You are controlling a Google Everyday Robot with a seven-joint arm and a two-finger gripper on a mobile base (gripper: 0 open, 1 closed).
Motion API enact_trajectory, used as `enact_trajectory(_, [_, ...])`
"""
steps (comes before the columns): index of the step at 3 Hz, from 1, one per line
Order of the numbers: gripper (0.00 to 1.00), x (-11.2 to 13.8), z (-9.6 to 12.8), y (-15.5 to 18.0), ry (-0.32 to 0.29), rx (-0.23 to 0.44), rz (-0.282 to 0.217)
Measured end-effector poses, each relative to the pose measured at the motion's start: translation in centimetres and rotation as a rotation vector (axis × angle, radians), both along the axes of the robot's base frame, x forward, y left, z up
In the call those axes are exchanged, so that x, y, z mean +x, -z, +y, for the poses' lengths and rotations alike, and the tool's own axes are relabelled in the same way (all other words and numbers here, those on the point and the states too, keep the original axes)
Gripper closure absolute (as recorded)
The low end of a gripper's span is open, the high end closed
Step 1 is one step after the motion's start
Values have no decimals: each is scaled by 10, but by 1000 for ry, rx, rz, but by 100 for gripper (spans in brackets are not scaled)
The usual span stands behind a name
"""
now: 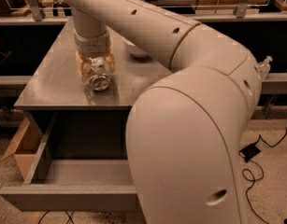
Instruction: Place 7up can into top drawer
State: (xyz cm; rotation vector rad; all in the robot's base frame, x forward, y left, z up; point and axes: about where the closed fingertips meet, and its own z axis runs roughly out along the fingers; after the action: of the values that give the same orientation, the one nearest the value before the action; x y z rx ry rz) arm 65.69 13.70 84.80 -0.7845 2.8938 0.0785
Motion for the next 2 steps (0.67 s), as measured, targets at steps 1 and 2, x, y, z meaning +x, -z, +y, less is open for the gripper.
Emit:
enact_trajectory(1, [64,-2,4,4,-12,4,12])
enact_trajectory(2, [87,-9,5,-6,-40,18,-2])
